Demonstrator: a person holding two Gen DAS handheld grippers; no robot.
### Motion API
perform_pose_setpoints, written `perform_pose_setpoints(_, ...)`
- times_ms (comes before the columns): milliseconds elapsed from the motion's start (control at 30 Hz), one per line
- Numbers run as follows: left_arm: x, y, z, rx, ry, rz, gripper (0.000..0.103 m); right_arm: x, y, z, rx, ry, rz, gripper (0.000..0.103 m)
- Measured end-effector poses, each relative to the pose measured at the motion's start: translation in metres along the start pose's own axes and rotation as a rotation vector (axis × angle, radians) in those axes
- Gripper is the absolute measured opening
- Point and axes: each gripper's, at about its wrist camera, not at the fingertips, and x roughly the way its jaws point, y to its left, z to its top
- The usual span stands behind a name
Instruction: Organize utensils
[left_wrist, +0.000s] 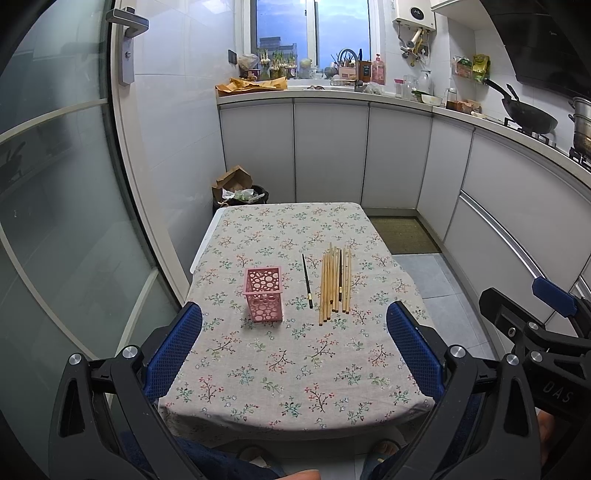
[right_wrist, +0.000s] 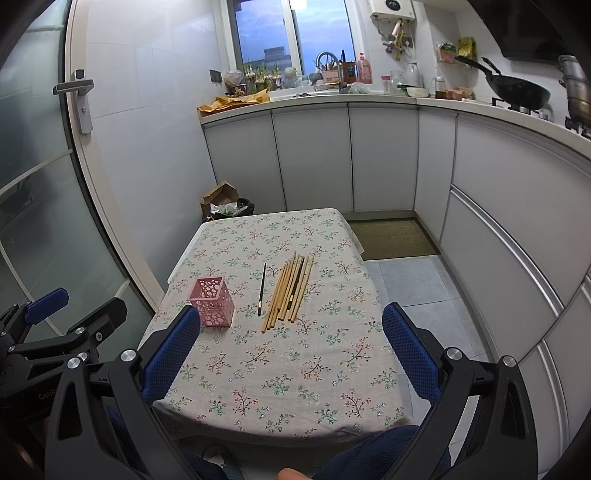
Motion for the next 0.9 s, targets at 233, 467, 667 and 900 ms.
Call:
perform_pose_setpoints(233,0.000,0.001,0.000,0.000,-0.001,0.001,0.096,0.000,0.000,0.000,-0.001,0.001,0.001,0.096)
perform_pose_setpoints(467,0.001,0.000,-0.001,-0.001,0.002,0.000,0.096,0.005,0.000,-0.002,0.001,0.008,0.003,0.096)
perform_pose_setpoints(667,0.012,0.000,0.002,0.003,0.017,0.005,0.096,0.018,-0.001,-0.002,0.002,0.026,0.005,0.096)
perform_pose_setpoints(900,0.049,0.006,0.005,0.014,0.064,0.049,0.096,0.065,-0.009,0.004,0.045,0.089,0.029,0.096)
